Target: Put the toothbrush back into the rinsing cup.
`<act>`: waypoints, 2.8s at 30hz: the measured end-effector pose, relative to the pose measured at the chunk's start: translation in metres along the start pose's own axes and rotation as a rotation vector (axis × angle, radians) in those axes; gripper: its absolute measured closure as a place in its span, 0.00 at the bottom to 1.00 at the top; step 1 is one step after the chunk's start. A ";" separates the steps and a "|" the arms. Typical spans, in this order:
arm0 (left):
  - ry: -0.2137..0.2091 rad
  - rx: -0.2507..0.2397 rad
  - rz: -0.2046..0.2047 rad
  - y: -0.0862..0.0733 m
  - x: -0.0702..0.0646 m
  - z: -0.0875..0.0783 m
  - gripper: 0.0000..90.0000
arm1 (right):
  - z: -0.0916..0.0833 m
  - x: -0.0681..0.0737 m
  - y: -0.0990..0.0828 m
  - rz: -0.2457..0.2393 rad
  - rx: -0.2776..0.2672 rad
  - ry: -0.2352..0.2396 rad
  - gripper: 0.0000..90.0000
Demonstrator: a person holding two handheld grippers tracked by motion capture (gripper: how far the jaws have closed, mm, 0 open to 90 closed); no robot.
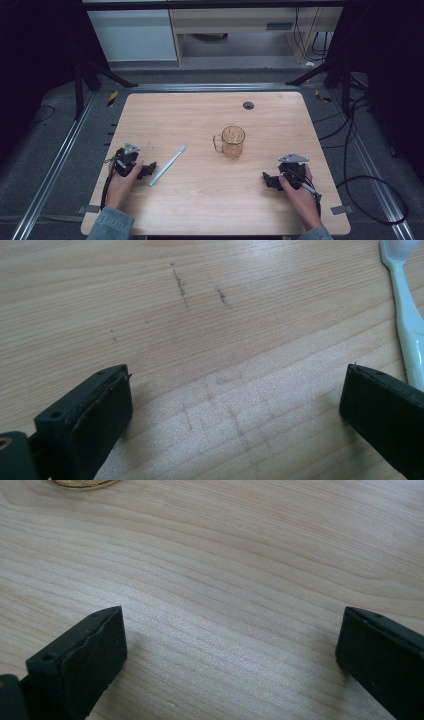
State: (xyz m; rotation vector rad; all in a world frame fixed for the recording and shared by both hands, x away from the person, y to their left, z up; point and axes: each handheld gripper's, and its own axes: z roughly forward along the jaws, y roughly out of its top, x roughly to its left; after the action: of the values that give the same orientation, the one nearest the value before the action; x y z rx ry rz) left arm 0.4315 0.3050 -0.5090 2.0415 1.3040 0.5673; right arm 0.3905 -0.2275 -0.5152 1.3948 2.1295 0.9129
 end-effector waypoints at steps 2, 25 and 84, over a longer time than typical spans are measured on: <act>0.002 0.003 -0.002 0.000 0.000 -0.001 0.04 | 0.000 0.000 0.000 0.000 0.000 0.000 0.00; -0.092 0.234 0.106 0.068 -0.028 -0.052 0.17 | 0.000 0.000 0.000 0.000 0.000 0.000 0.00; -0.150 0.547 0.338 0.131 -0.083 0.001 0.55 | 0.000 0.000 0.000 0.004 -0.001 0.002 0.01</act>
State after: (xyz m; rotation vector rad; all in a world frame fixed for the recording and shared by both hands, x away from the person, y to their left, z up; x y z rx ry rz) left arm 0.4803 0.1901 -0.4174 2.7259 1.1110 0.1989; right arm 0.3905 -0.2276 -0.5151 1.3987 2.1280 0.9167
